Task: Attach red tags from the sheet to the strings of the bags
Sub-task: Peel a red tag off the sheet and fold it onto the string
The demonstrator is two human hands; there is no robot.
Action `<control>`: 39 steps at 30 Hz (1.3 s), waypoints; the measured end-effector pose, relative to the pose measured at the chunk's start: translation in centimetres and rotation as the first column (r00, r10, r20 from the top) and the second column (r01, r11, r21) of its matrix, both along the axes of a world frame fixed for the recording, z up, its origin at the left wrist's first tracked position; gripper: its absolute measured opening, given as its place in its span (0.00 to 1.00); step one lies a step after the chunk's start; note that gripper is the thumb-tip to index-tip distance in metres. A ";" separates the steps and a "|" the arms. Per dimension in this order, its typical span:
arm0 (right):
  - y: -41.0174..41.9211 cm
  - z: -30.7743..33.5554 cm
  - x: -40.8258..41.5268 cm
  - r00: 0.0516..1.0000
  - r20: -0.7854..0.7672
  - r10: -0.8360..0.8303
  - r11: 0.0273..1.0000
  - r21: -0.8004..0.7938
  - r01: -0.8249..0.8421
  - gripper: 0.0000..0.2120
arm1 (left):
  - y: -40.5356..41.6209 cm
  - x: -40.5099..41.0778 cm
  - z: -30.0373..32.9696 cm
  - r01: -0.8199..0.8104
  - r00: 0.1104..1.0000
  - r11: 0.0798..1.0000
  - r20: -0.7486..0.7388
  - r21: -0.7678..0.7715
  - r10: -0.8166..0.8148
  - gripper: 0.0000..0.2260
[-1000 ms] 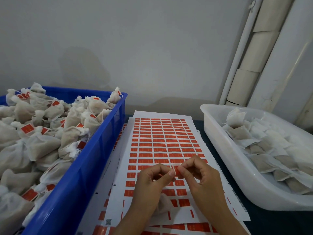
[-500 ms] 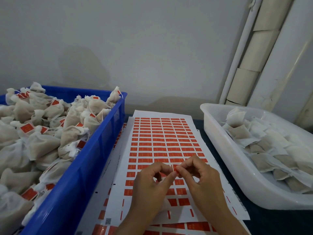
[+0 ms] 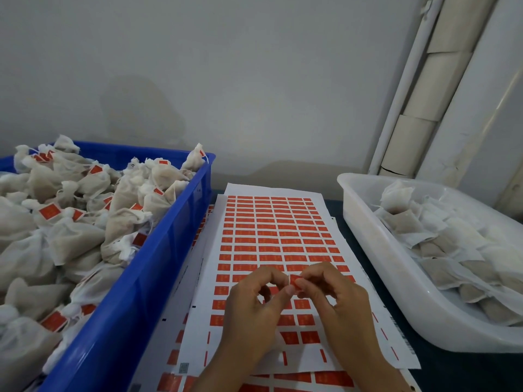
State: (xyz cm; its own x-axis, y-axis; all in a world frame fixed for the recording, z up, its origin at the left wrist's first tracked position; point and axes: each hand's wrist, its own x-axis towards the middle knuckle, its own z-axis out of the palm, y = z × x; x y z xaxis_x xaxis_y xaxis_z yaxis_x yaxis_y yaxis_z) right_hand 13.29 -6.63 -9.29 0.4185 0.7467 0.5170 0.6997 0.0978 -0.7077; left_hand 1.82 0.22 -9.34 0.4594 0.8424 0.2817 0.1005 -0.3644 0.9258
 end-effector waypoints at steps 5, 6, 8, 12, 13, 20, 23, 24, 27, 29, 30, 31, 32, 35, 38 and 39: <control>0.4 -0.1 -0.9 0.989 -0.132 -0.073 0.994 -0.092 0.061 0.17 | 0.1 -0.1 0.2 -0.013 0.999 1.000 0.030 -0.025 0.014 0.05; 0.4 0.0 -0.9 0.983 -0.168 -0.076 0.993 -0.105 0.059 0.20 | 0.1 -0.1 0.2 -0.015 0.999 0.999 0.035 -0.029 0.016 0.04; 0.4 0.3 -0.7 0.969 -0.243 -0.053 0.994 -0.110 0.026 0.17 | 0.0 -0.1 0.2 -0.011 0.999 1.000 0.031 -0.028 0.012 0.04; 0.2 0.4 -0.5 0.935 -0.354 0.004 0.999 -0.036 -0.017 0.10 | 0.0 0.0 0.1 0.006 1.000 0.999 0.006 -0.035 -0.005 0.06; 0.2 0.3 -0.5 0.933 -0.359 0.009 0.999 -0.028 -0.020 0.09 | 0.0 0.0 0.1 0.007 1.000 0.999 0.004 -0.038 -0.007 0.06; 0.1 0.2 -0.9 0.945 -0.321 0.064 0.997 -0.019 -0.074 0.10 | 0.0 0.0 -0.3 -0.015 0.999 1.000 -0.034 0.011 0.015 0.05; 0.0 0.1 -1.0 0.963 -0.262 0.062 0.998 -0.008 -0.067 0.08 | -0.1 0.1 -0.4 -0.007 0.999 0.997 -0.046 0.080 0.011 0.06; 0.0 0.1 -0.9 0.966 -0.253 0.056 0.998 -0.005 -0.059 0.08 | -0.2 0.1 -0.4 0.007 0.999 0.997 -0.040 0.080 -0.004 0.06; 0.0 0.2 -0.9 0.950 -0.303 0.078 0.997 0.000 -0.082 0.11 | -0.1 0.1 -0.2 0.069 0.997 0.998 0.013 0.013 -0.069 0.06; 0.0 0.3 -0.8 0.901 -0.416 0.125 0.990 -0.001 -0.138 0.11 | -0.1 0.0 -0.1 0.082 0.996 0.996 0.048 -0.034 -0.080 0.07; 0.0 0.4 -0.8 0.859 -0.492 0.141 0.987 0.002 -0.161 0.12 | 0.0 0.0 0.0 0.079 0.995 0.995 0.066 -0.060 -0.075 0.08; 0.0 0.5 -0.6 0.813 -0.563 0.147 0.985 0.004 -0.175 0.13 | 0.0 -0.1 0.0 0.074 0.994 0.993 0.085 -0.087 -0.066 0.08; 0.0 0.6 -0.5 0.774 -0.616 0.147 0.983 0.004 -0.184 0.14 | 0.0 -0.1 0.1 0.068 0.993 0.991 0.101 -0.112 -0.056 0.08; 0.2 0.5 -0.4 0.763 -0.630 0.149 0.980 -0.010 -0.199 0.15 | 0.1 -0.1 0.1 0.062 0.991 0.985 0.130 -0.160 -0.041 0.08; 0.4 0.3 -0.9 0.827 -0.539 0.159 0.980 -0.013 -0.197 0.14 | 0.3 -0.1 -0.1 0.084 0.989 0.986 0.131 -0.146 -0.065 0.07; 0.4 0.2 -0.9 0.851 -0.502 0.155 0.982 -0.012 -0.186 0.14 | 0.3 -0.1 -0.1 0.085 0.990 0.987 0.125 -0.137 -0.068 0.07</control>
State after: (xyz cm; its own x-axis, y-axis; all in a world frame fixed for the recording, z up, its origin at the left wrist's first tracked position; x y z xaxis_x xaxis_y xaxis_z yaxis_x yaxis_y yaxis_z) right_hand 12.35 -6.19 -9.06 0.4710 0.8523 0.2275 0.2290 0.1310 -0.9646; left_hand 1.75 0.51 -9.47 0.4942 0.8413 0.2188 -0.0368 -0.2312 0.9722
